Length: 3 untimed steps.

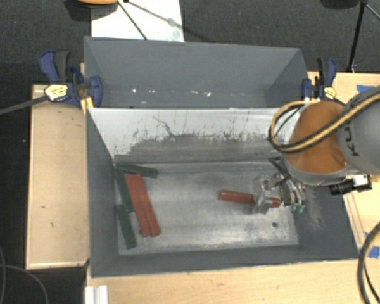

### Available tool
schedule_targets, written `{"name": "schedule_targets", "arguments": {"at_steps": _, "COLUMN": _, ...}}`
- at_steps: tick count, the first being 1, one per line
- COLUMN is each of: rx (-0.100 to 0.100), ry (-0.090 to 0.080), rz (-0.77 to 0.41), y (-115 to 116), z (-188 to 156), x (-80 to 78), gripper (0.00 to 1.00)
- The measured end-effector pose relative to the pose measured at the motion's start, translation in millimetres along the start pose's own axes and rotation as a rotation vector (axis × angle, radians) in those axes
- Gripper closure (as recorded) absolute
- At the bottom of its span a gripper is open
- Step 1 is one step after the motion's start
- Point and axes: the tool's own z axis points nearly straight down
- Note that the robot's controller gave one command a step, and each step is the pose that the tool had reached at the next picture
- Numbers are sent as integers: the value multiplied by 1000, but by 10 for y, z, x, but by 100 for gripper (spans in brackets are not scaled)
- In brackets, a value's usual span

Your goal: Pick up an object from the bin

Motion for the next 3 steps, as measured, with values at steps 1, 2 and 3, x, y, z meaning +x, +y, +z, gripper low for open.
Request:
{"name": "schedule_targets", "arguments": {"at_steps": 1, "rx": 0, "ry": 6, "rz": 6, "y": 0, "z": -44, "x": 17, "gripper": 100}}
{"name": "schedule_targets", "arguments": {"at_steps": 2, "rx": 1, "ry": 16, "rz": 4, "y": -1, "z": -238, "x": 41, "gripper": 100}}
{"name": "schedule_targets", "arguments": {"at_steps": 3, "rx": 0, "ry": 8, "rz": 3, "y": 0, "z": -451, "x": 17, "gripper": 100}}
